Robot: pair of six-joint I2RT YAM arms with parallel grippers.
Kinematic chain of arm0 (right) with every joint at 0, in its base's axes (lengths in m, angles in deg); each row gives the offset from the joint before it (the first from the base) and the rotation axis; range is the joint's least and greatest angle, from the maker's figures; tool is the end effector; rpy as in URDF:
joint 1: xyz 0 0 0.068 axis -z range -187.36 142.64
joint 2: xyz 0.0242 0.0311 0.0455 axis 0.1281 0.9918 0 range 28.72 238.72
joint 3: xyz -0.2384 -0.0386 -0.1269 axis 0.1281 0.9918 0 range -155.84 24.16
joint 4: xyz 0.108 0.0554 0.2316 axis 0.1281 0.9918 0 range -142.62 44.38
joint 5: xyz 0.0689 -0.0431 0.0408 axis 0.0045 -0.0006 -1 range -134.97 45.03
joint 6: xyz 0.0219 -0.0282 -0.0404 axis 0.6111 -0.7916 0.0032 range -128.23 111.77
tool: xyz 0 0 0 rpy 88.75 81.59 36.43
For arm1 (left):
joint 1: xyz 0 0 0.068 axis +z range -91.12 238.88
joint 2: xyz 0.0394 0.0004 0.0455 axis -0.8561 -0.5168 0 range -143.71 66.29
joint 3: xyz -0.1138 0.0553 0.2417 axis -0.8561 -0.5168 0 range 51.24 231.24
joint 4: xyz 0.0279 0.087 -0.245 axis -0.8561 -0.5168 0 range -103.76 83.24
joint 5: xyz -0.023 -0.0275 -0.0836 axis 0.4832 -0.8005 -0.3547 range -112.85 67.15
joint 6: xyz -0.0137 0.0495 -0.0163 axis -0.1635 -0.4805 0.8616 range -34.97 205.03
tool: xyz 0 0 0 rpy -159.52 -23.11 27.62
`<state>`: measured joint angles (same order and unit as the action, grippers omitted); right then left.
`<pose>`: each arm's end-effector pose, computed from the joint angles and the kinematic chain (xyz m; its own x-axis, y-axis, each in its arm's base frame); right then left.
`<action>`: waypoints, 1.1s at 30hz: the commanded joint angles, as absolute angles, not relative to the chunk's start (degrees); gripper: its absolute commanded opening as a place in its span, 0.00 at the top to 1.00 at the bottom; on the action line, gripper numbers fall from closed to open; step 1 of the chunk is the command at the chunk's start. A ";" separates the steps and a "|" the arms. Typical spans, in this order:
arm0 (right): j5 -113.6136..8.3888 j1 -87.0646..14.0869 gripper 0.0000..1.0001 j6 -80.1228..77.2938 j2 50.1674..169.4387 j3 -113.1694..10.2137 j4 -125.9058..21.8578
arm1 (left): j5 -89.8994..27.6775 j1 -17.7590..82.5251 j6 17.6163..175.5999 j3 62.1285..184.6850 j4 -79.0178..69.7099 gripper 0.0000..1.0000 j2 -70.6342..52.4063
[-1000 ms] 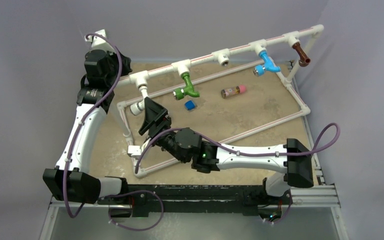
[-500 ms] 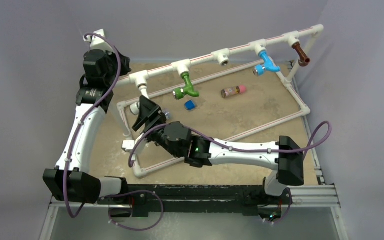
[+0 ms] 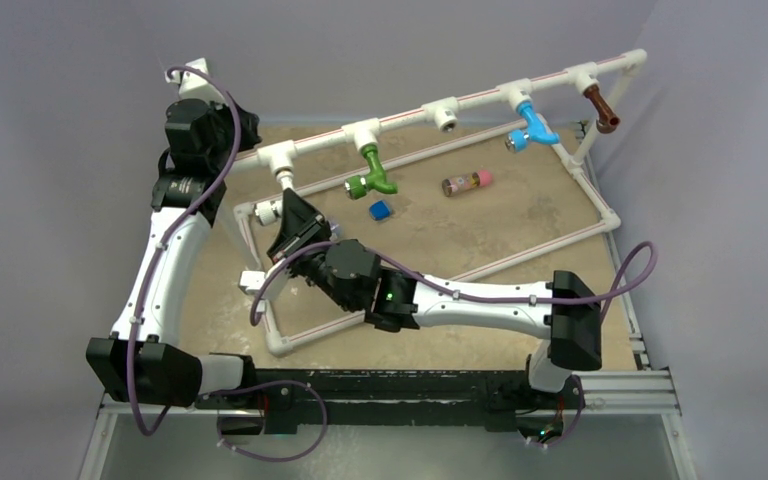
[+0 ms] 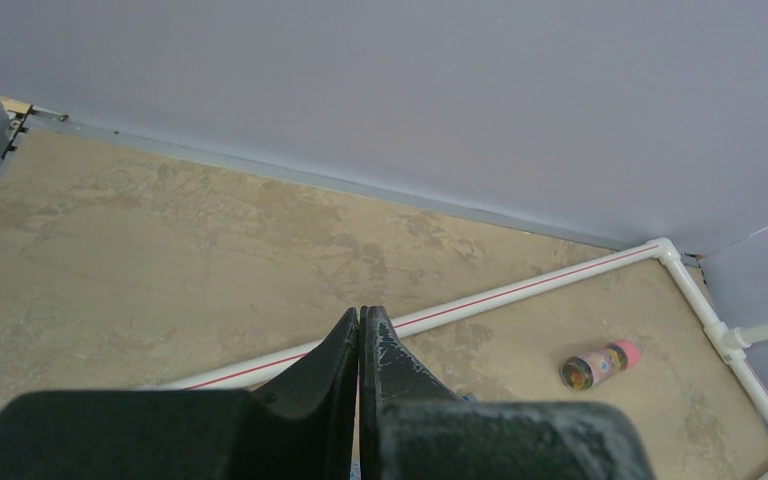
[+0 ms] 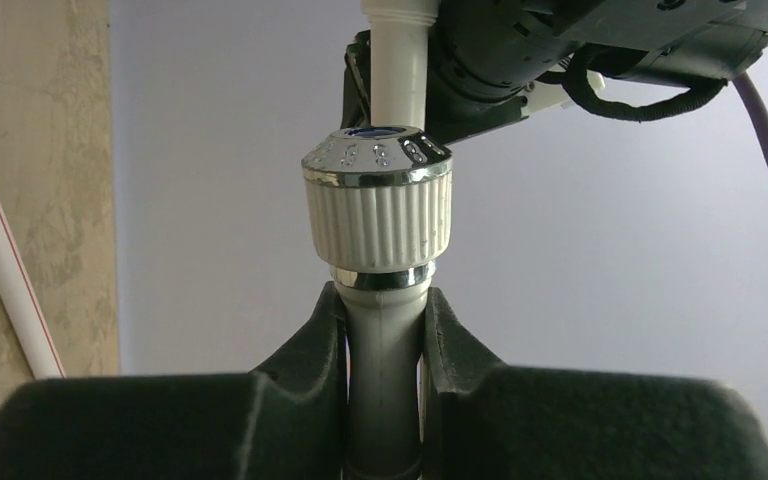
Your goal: Install the water faucets
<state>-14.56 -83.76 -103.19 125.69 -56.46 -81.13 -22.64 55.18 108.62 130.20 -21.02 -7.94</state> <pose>0.1131 0.3907 0.3862 0.7149 -0.6989 -0.0216 0.1118 0.1448 -0.9831 0.2950 -0.0189 0.4295 -0.1759 -0.3897 -0.9040 -0.0104 0.9190 -0.3942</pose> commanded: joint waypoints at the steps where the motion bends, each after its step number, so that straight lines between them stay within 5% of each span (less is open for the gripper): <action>1: -13.34 -83.39 1.00 -100.00 127.54 -57.76 -86.66 | -22.59 56.85 108.93 127.07 -30.49 1.00 -9.90; 14: -9.70 -83.91 1.00 -75.67 128.77 -52.42 -110.30 | -26.13 56.84 108.76 126.93 -29.71 1.00 -8.06; 33: -7.65 -83.13 1.00 -2.71 126.72 -49.99 -122.30 | -27.31 56.86 108.76 127.00 -29.70 1.00 -8.59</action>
<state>-7.00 -83.57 -28.13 128.84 -51.52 -112.41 -26.77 56.18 108.49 130.09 -21.26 -7.55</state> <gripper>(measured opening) 0.297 0.002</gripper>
